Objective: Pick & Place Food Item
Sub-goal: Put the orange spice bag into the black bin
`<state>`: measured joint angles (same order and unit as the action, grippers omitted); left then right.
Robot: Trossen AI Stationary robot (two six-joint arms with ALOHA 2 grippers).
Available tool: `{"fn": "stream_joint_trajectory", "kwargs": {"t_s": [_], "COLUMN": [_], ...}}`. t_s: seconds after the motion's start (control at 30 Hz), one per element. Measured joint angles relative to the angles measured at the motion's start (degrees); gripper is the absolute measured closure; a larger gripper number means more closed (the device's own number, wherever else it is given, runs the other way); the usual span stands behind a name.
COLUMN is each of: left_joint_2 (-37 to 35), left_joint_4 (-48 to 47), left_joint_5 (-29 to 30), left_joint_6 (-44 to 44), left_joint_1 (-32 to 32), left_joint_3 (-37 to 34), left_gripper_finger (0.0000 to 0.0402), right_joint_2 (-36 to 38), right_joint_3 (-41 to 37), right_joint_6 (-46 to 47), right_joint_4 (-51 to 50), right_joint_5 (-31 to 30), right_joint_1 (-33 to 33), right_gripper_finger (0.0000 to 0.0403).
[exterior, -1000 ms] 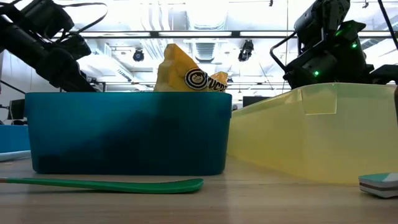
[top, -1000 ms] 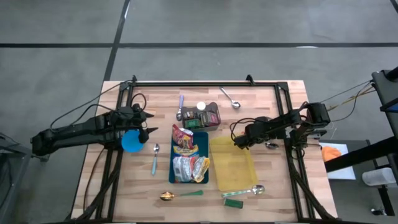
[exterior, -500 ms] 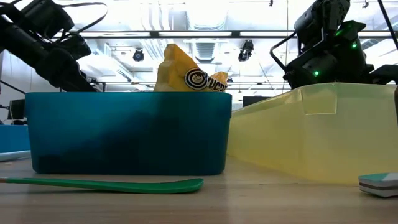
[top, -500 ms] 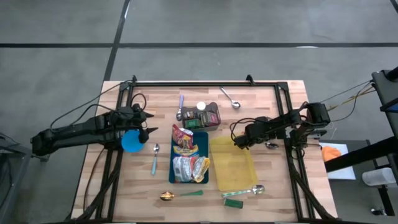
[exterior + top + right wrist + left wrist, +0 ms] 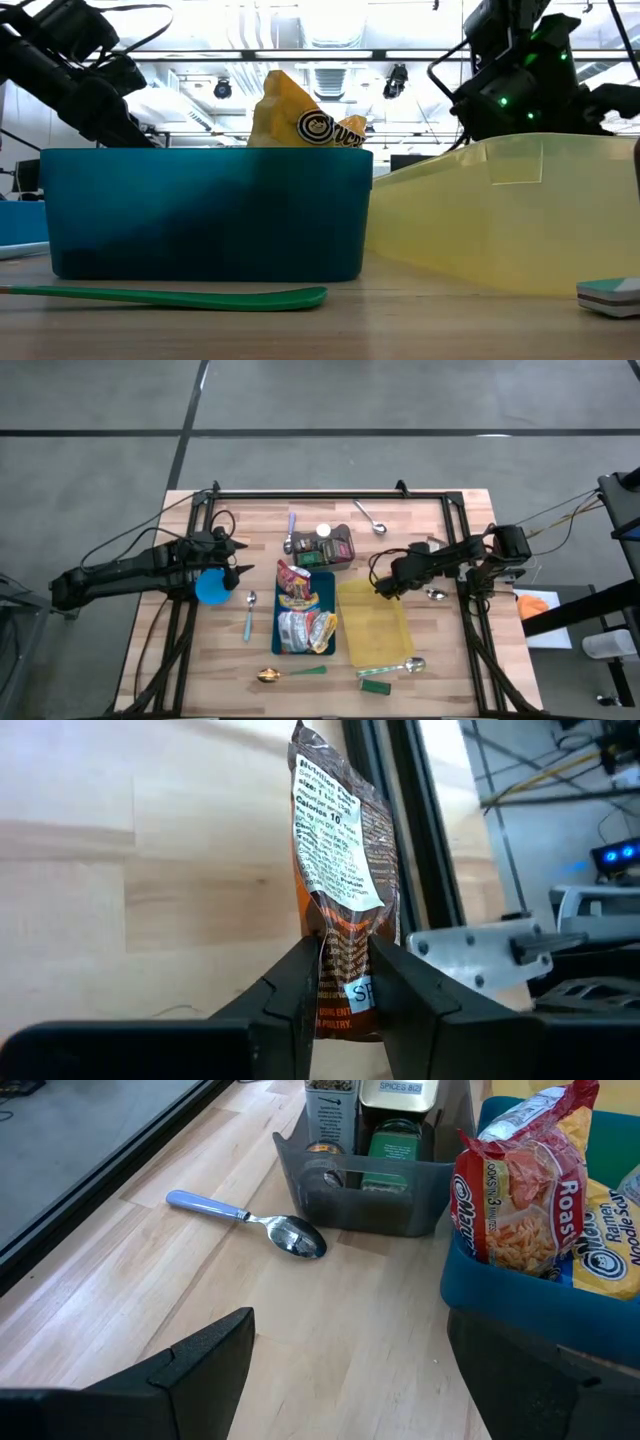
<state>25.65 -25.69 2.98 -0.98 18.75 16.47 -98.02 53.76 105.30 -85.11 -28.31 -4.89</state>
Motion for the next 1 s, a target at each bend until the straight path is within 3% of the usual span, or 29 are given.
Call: {"fn": "stream_joint_trajectory", "kwargs": {"t_s": [0.3, 0.53, 0.77, 1.0], "left_joint_2": [-0.02, -0.01, -0.02, 0.00], "left_joint_4": [0.00, 0.00, 0.00, 0.00], "left_joint_5": [0.00, -0.01, 0.00, 0.00], "left_joint_6": [0.01, 0.00, 0.01, -0.01], "left_joint_1": [0.01, 0.00, 0.01, 0.01], "left_joint_3": [0.00, 0.00, 0.00, 0.00], "left_gripper_finger": [0.0066, 0.0066, 0.0066, 0.0066], "right_joint_2": [0.00, 0.00, 0.00, 0.02], "right_joint_3": [5.75, 13.25, 21.60, 26.82], "right_joint_6": [-0.87, -8.18, -23.38, -46.35], "right_joint_4": [-3.24, -3.03, 2.26, 17.68], "right_joint_5": [-11.39, -22.55, -30.97, -33.58], "right_joint_1": [-0.25, -0.25, -0.23, -0.19], "right_gripper_finger": [0.0319, 0.0319, 0.0319, 0.0319]}}
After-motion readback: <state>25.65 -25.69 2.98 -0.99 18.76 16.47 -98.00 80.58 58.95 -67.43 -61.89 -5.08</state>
